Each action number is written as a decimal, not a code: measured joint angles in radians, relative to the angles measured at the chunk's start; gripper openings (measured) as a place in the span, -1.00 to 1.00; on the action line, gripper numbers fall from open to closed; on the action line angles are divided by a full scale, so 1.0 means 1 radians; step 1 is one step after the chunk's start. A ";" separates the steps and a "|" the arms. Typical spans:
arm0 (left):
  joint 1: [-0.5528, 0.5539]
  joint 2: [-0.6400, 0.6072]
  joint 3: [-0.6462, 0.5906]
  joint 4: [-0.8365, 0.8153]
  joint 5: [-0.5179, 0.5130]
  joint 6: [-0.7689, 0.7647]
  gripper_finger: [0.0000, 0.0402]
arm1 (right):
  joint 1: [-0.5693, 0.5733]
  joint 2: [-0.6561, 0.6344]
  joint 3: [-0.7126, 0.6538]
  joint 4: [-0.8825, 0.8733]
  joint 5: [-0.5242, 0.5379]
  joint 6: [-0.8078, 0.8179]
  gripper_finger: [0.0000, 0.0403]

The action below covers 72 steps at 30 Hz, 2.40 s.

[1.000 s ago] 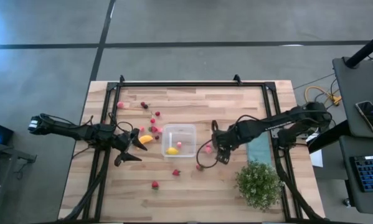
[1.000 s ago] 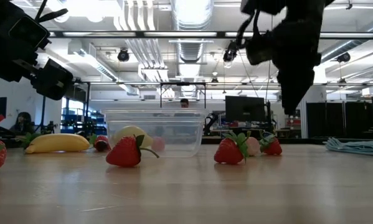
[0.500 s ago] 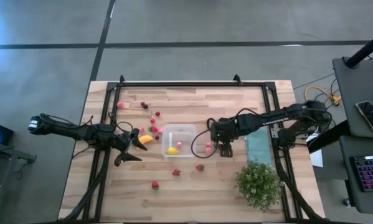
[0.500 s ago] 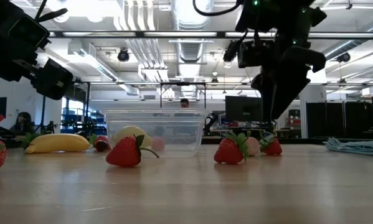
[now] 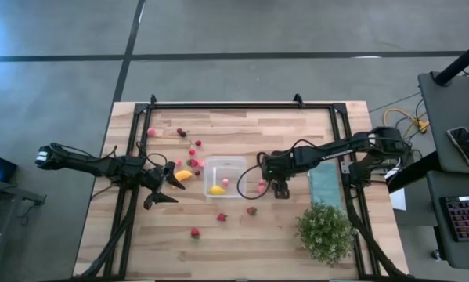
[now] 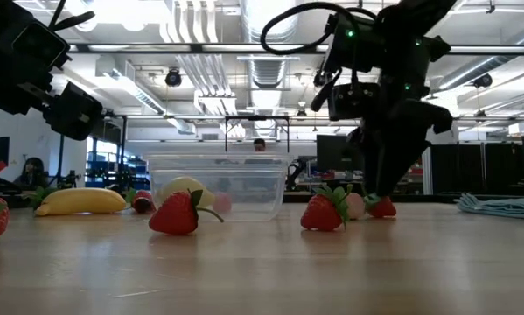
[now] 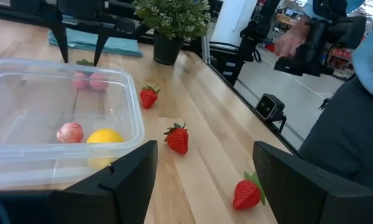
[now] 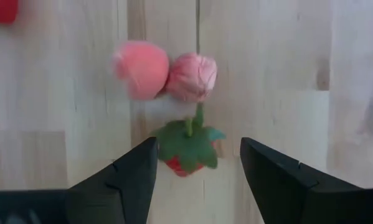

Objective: Pick and placing Produce into tupperware
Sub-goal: Put the strawberry into the transparent bin

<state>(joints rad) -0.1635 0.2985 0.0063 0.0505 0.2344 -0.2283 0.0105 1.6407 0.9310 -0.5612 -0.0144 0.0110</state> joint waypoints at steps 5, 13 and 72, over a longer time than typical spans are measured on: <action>0.000 0.001 0.000 0.001 0.000 0.000 0.24 | 0.012 0.027 -0.002 -0.004 0.016 -0.018 0.10; 0.000 0.001 0.000 0.001 0.000 0.000 0.24 | 0.025 0.051 -0.002 0.003 0.020 0.024 0.10; 0.000 0.000 0.000 0.002 0.000 0.000 0.24 | -0.032 0.315 0.646 -0.029 -0.148 0.027 -0.28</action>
<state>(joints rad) -0.1631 0.2989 0.0063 0.0525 0.2344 -0.2283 -0.0216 1.9556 1.5773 -0.5900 -0.1625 0.0383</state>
